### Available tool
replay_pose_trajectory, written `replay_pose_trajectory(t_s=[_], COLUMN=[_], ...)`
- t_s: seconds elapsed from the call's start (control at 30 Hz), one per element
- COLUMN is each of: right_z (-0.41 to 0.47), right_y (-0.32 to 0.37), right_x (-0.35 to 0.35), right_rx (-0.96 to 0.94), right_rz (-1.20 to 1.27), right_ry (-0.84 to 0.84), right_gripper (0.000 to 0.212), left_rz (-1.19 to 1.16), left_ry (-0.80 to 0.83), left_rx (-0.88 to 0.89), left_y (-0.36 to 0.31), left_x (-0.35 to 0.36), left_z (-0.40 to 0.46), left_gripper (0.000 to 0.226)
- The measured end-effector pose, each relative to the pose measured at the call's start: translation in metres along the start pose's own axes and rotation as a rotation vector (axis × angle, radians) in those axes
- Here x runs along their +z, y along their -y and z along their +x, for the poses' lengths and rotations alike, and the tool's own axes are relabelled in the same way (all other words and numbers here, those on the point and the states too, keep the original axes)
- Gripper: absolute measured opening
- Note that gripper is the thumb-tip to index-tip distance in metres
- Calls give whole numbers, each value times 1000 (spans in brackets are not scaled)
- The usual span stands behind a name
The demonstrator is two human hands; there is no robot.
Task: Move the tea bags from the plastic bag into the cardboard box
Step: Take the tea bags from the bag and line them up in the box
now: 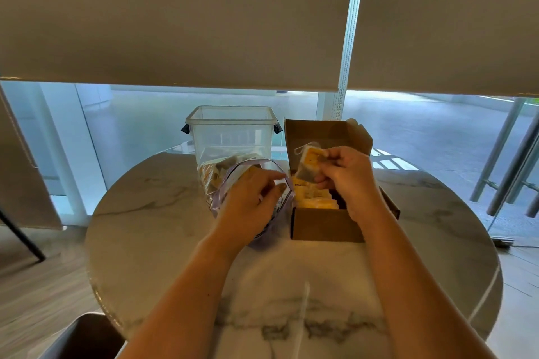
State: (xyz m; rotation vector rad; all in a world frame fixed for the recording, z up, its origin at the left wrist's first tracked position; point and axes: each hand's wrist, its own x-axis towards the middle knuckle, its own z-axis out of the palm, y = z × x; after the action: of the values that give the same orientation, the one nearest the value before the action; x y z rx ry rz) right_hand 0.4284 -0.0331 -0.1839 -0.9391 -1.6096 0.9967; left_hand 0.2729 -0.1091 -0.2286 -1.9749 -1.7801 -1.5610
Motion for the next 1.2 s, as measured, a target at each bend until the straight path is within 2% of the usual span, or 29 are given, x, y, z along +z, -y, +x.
replay_pose_trajectory(t_s=[0.1, 0.2, 0.27, 0.4, 0.53, 0.67, 0.77, 0.8, 0.9, 1.07, 1.2], right_z=[19, 42, 55, 66, 77, 78, 77, 76, 76, 75, 73], right_y=[-9, -28, -42, -55, -59, -62, -63, -61, -60, -64, -64], right_x=[-21, -38, -41, -31, -23, -20, -20, -20, -23, -21, -21], right_rx=[45, 84, 116, 202, 353, 303, 296, 309, 388, 393, 370], right_rz=[5, -291, -514, -851, -812, -866, -938, -947, -921, -899, -885], right_ry=[-153, -243, -198, 23, 92, 21, -40, -28, 66, 72, 53], right_gripper=[9, 12, 15, 14, 13, 15, 8, 6, 27, 15, 16], left_rz=[73, 123, 142, 131, 109, 97, 95, 97, 98, 113, 98], left_ry=[137, 258, 312, 331, 330, 343, 353, 355, 354, 357, 350], left_rx=[69, 107, 132, 134, 123, 110, 109, 108, 109, 119, 111], left_y=[-3, -5, -6, -5, -4, -5, -6, -6, -7, -6, -4], left_x=[5, 12, 16, 18, 19, 18, 18, 18, 17, 17, 18], left_z=[-3, -3, -3, -2, -2, -2, -3, -3, -3, -3, -3], left_gripper=[21, 29, 28, 22, 21, 21, 22, 22, 23, 22, 20])
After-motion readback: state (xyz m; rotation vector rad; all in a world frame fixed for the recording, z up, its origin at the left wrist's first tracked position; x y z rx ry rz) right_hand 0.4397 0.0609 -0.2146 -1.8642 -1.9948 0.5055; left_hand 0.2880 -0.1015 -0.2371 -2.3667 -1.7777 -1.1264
